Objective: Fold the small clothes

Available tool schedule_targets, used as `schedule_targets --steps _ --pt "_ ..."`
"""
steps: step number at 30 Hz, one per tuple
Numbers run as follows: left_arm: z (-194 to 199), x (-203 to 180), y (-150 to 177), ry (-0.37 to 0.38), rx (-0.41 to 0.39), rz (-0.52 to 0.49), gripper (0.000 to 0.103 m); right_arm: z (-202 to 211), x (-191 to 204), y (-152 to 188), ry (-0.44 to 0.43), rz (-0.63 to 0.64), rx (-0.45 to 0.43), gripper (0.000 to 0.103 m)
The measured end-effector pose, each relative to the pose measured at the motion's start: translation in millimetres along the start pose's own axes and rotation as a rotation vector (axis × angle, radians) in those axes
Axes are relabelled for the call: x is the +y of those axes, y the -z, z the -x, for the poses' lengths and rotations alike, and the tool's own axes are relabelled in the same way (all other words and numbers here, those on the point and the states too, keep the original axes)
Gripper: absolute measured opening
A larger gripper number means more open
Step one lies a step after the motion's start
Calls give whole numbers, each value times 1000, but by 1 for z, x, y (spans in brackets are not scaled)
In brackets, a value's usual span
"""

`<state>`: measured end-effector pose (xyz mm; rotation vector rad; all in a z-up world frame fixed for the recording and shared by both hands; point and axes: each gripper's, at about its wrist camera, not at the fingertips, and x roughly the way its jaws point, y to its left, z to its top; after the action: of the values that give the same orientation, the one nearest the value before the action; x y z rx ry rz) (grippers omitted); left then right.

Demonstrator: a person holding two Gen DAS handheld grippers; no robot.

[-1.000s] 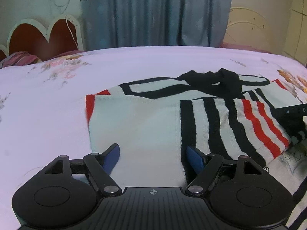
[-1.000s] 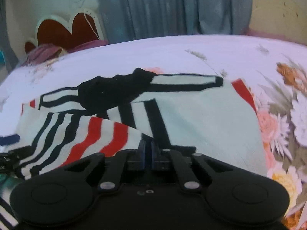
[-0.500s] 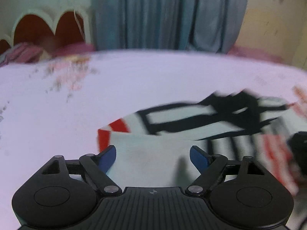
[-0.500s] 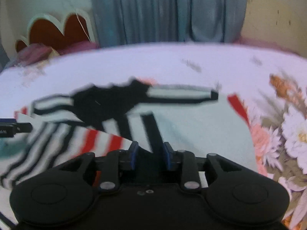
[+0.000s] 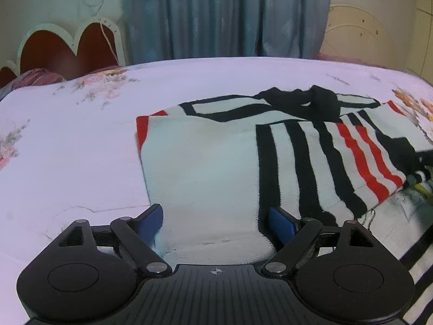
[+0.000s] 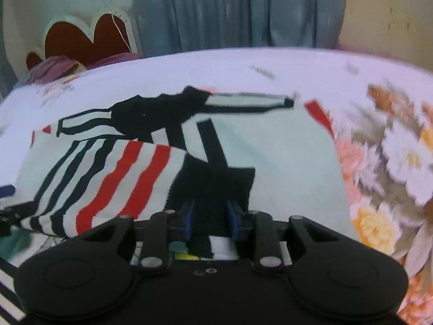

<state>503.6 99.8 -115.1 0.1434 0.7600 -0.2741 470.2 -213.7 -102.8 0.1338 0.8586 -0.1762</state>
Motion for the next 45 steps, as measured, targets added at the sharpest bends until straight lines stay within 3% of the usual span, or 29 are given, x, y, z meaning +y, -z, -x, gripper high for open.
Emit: schedule_targets --steps 2,5,7,10,13,22,33,37,40,41,43,45 --pt "4 -4 -4 -27 -2 1 85 3 12 0 24 55 3 28" --pt "12 -14 -1 -25 -14 -22 85 22 9 -1 33 9 -95 28" --pt "6 -13 3 -24 16 -33 89 2 0 6 51 -38 25 28" --pt "6 0 -1 -5 31 22 89 11 0 4 50 -42 12 28" --pt "20 6 4 -20 4 34 89 41 -8 6 24 -91 -72 32" --pt "90 25 69 -59 37 58 89 114 -51 48 8 -84 -72 41" --pt "154 -32 123 -136 64 75 89 168 -95 119 -57 -76 -41 49" --pt "178 -45 147 -110 66 115 89 187 -102 143 -86 -76 -31 49" --pt "193 -44 170 -47 80 195 89 197 -111 162 -131 -101 -4 54" --pt "197 -41 177 -18 86 230 88 200 -117 169 -159 -120 11 54" --pt "205 -36 191 49 97 287 58 206 -125 182 -194 -155 22 54" --pt "213 -33 201 85 92 329 57 210 -133 194 -228 -196 40 54"
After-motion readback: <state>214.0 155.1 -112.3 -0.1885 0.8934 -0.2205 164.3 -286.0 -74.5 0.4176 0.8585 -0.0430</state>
